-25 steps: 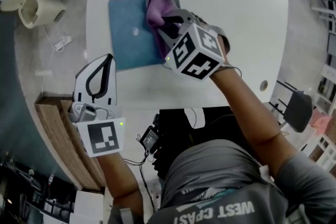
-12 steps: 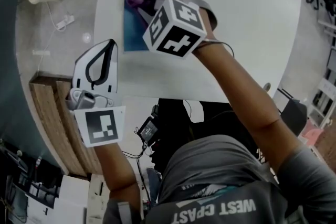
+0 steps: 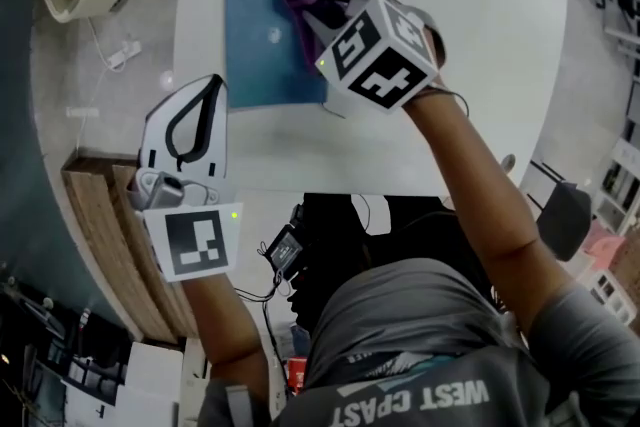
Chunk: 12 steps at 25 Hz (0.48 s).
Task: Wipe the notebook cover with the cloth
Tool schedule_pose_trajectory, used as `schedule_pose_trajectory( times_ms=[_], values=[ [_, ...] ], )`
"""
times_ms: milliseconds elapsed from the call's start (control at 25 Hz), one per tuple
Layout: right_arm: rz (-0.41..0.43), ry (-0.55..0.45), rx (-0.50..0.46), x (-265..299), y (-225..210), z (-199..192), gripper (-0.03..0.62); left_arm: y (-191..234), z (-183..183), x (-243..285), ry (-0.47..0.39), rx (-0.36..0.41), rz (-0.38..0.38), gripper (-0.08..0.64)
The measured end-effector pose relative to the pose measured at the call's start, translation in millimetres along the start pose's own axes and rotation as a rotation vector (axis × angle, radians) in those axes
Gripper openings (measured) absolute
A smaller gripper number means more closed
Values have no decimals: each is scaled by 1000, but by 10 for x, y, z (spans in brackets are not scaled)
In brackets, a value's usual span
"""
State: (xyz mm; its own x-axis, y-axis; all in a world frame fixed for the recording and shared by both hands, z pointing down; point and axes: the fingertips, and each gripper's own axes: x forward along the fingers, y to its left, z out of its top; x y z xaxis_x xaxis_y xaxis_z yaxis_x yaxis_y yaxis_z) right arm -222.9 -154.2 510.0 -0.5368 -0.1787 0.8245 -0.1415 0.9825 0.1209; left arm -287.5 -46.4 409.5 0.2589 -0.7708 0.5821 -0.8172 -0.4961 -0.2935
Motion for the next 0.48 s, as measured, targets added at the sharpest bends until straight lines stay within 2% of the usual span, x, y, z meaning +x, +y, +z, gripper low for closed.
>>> schedule_pose_trajectory(
  times_ms=[200, 480],
  values=[
    [-21, 21, 11, -98, -119, -189, 106, -68, 103, 108, -11, 12, -22, 0],
    [13, -16, -36, 72, -6, 141, 106, -100, 62, 68, -3, -1, -11, 0]
  ],
)
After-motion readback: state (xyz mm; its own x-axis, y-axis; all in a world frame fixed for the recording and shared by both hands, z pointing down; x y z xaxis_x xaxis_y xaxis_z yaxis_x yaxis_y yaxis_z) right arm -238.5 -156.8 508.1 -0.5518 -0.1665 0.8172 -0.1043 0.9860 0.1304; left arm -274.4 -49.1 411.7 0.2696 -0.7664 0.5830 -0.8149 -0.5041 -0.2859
